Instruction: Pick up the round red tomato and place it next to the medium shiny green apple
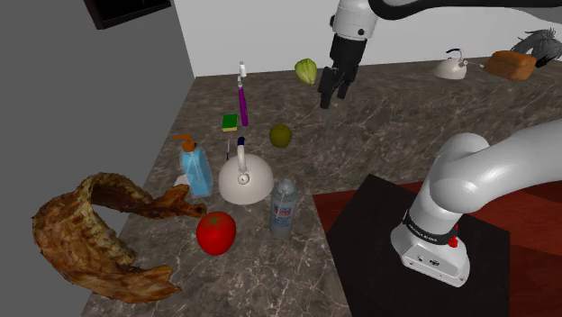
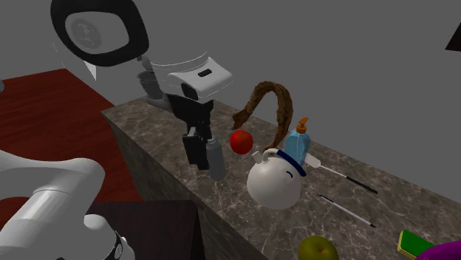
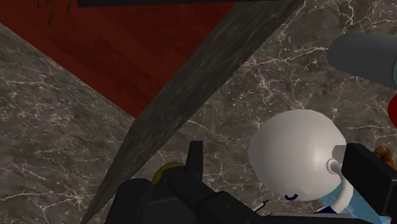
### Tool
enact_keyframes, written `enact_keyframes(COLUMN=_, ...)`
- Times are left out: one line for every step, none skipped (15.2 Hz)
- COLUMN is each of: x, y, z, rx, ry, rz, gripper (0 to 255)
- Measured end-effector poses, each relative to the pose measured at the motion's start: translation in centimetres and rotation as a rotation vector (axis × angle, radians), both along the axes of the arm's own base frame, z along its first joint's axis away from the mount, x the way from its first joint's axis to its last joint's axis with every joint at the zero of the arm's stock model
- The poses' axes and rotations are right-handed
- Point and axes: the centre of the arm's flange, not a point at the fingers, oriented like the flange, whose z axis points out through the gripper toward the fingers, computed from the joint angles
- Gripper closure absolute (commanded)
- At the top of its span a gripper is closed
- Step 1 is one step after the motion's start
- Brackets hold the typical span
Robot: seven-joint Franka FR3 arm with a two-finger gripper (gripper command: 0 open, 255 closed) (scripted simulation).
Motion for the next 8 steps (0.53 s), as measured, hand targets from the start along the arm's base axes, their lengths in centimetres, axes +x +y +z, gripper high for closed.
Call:
enact_keyframes(x=0.0, y=0.0, z=0.0, rx=0.0, ry=0.0, rz=0.0, gripper=0)
enact_keyframes(x=0.1, y=0.6, z=-0.3, rx=0.001, ry=-0.005, rz=0.005, gripper=0)
enact_keyframes(x=0.2, y=1.3, z=-0.7, rx=0.002, ry=-0.014, rz=0.014, gripper=0)
enact_keyframes(x=0.3, y=2.2, z=-1.3, rx=0.004, ry=-0.023, rz=0.024, gripper=0)
enact_keyframes(x=0.5, y=3.2, z=-1.8, rx=0.005, ry=-0.034, rz=0.035, gripper=0)
enact_keyframes(x=0.8, y=4.0, z=-2.3, rx=0.007, ry=-0.045, rz=0.046, gripper=0)
enact_keyframes(x=0.6, y=5.4, z=-3.4, rx=0.009, ry=-0.057, rz=0.058, gripper=0)
enact_keyframes(x=1.0, y=6.3, z=-4.1, rx=0.01, ry=-0.068, rz=0.069, gripper=0)
